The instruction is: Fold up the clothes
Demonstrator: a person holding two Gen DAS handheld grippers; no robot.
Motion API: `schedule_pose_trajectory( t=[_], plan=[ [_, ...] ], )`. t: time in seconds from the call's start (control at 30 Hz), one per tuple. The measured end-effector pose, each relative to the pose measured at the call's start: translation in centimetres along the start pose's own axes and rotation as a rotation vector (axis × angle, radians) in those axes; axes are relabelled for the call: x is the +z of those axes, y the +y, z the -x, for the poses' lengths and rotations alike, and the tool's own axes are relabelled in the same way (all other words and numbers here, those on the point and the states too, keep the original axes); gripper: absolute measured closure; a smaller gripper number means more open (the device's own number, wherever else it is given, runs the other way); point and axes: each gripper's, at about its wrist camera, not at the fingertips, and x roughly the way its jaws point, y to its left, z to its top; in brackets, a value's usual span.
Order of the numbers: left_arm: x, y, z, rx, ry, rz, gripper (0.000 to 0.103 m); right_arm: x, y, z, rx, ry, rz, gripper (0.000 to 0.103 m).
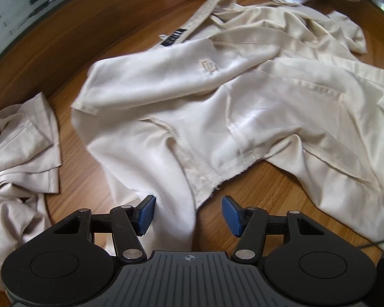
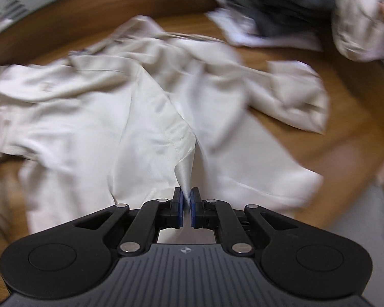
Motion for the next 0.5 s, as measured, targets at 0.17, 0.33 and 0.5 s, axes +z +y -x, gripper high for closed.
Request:
schedule_pose_trajectory(
  t=[0.17, 0.33, 0.5],
  plan=[
    [0.3, -1.0, -0.8, -0.002, 0.004, -0.038, 0.043, -2.1, -4.1, 0.4, -0.075, 0.018, -0.107, 0.090],
    [0.4, -1.6, -1.3, 0.005, -0.003, -0.065, 0.043, -5.2, -3.5, 2.2, 0.008, 0.031, -0.144, 0.082],
    [0.3, -1.9, -1.8, 0.013, -0.013, -0.109, 0.048, -8.2, 0.5, 3.1, 0.122, 0.060, -0.154, 0.078]
  ],
)
